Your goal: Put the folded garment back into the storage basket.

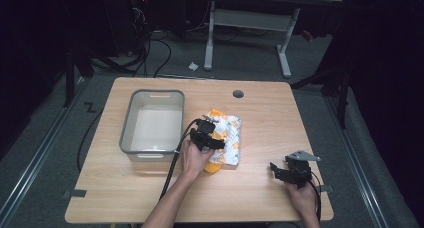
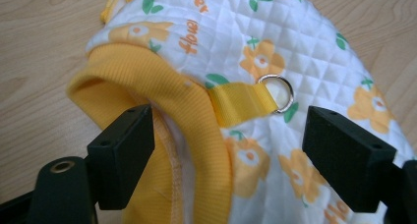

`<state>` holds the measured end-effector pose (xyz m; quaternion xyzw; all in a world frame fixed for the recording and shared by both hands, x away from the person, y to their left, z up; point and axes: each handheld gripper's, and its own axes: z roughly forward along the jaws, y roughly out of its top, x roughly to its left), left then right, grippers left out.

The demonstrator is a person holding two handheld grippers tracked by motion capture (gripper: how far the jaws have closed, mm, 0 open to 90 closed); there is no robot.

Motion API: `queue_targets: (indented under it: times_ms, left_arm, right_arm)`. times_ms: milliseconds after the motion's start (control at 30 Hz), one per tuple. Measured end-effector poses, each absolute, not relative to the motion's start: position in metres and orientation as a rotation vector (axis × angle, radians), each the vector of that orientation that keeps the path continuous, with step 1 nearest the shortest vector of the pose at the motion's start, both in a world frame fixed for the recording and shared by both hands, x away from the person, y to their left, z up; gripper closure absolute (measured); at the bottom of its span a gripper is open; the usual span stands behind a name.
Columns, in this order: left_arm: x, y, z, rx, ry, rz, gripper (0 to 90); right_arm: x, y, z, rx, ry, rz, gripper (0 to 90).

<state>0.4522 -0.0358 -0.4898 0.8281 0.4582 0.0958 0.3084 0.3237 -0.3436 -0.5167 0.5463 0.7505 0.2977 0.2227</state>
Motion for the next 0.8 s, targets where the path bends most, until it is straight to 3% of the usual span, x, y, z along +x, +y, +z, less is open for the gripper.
queue_targets:
  times_ms: [267,600,800]
  left_arm:
    - [0.463,-0.040,-0.504,2.224,1.269,0.249,21.1]
    - [0.462,-0.047,-0.509,2.270,1.226,0.343,23.3]
    - [0.456,-0.053,-0.506,2.289,1.158,0.371,52.2]
  right_arm:
    - [0.324,-0.344,-0.517,1.510,2.072,0.823,30.2]
    - [0.324,-0.344,-0.517,1.510,2.071,0.823,30.1]
    - [0.324,-0.344,-0.517,1.510,2.072,0.823,30.1]
